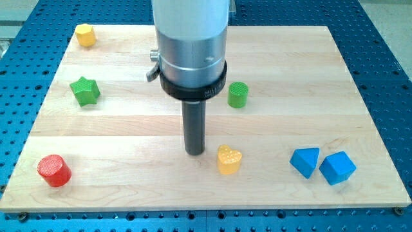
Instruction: Place your hand above the yellow heart
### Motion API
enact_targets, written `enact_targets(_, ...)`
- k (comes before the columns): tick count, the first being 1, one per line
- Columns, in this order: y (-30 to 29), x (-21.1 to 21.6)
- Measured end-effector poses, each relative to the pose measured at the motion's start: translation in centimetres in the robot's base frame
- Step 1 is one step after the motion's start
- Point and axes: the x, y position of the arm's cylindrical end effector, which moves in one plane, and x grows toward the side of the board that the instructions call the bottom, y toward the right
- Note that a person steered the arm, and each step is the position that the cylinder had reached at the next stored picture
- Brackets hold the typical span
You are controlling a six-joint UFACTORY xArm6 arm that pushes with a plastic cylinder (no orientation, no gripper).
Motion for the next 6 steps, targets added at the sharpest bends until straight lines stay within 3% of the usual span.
enact_targets(2,0.0,2.2)
enact_targets(4,0.9,-5.1)
enact_targets(5,4.1,-6.4)
enact_targets(6,4.8,-4.8)
